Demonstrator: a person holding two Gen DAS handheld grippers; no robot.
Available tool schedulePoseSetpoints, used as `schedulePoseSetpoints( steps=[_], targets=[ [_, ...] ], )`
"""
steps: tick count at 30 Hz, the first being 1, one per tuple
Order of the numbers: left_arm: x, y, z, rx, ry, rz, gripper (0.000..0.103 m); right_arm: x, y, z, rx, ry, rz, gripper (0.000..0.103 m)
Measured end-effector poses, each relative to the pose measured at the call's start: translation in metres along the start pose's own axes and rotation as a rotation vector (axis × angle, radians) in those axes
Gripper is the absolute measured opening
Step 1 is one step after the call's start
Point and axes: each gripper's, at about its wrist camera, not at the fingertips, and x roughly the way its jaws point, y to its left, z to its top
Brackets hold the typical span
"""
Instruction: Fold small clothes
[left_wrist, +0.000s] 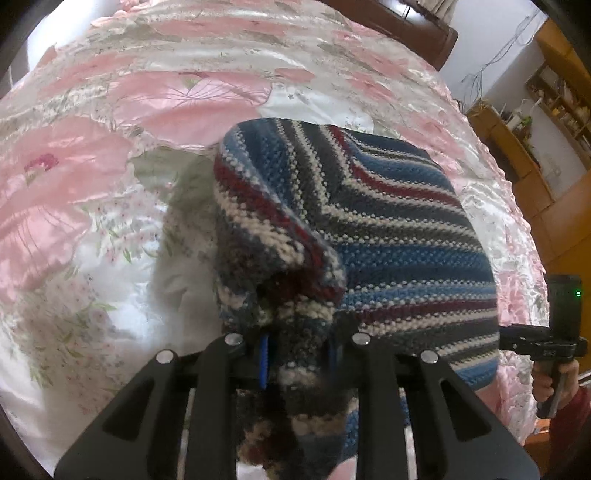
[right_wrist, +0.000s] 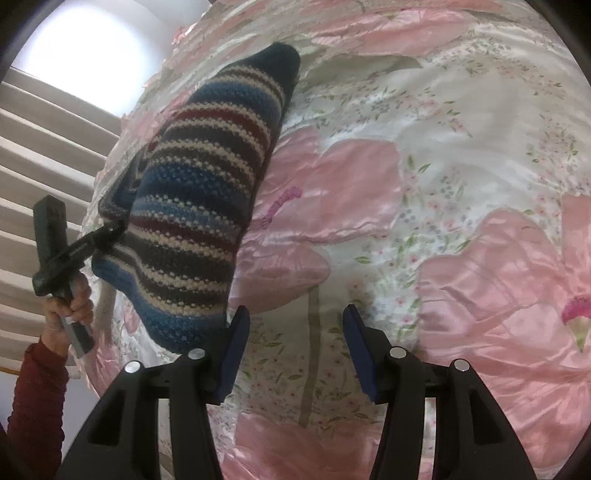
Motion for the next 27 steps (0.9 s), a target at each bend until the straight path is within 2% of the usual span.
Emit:
schedulePoseSetpoints(
  steps=[3,6,11,14,17,18,20,21,23,27],
  targets=[
    [-0.002,0.001,-0.001,-0.009,-0.013,-0.007,0.024,0.004,0.007,0.0,-0.005,0.009,-0.002,0.054],
    [-0.012,-0.001,-0.002,-0.02,-0.016,-0.001,0.033,0.003,0.016,0.0,-0.015,0.009,0.002,0.054],
    [-0.038,-0.008,-0.011,-0.014,-0.007,0.01,0.035,-0.005,0.031,0.003,-0.034,-0.006,0.015,0.054],
    [-0.056,-0.009,-0.024,-0.041,-0.018,-0.013,0.038,-0.008,0.039,0.001,-0.04,-0.011,0.024,0.056],
    [-0.063,-0.018,-0.034,-0.001,-0.027,0.006,0.041,-0.004,0.048,-0.001,-0.046,-0.006,0.028,0.057],
    [-0.062,-0.02,-0.036,0.011,-0.021,0.008,0.04,-0.002,0.05,-0.001,-0.047,-0.005,0.027,0.057],
    [-0.057,-0.022,-0.038,0.019,-0.008,0.01,0.031,0.001,0.054,-0.001,-0.042,0.0,0.031,0.057],
    [-0.052,-0.022,-0.039,0.023,0.015,0.014,0.009,0.001,0.055,-0.001,-0.039,0.001,0.034,0.057],
    [-0.047,-0.018,-0.039,0.015,0.033,0.01,0.008,0.002,0.059,0.0,-0.04,-0.001,0.031,0.057],
    [-0.066,-0.001,-0.041,-0.013,-0.016,-0.022,0.007,0.001,0.062,0.0,-0.055,-0.002,0.028,0.057]
  ],
)
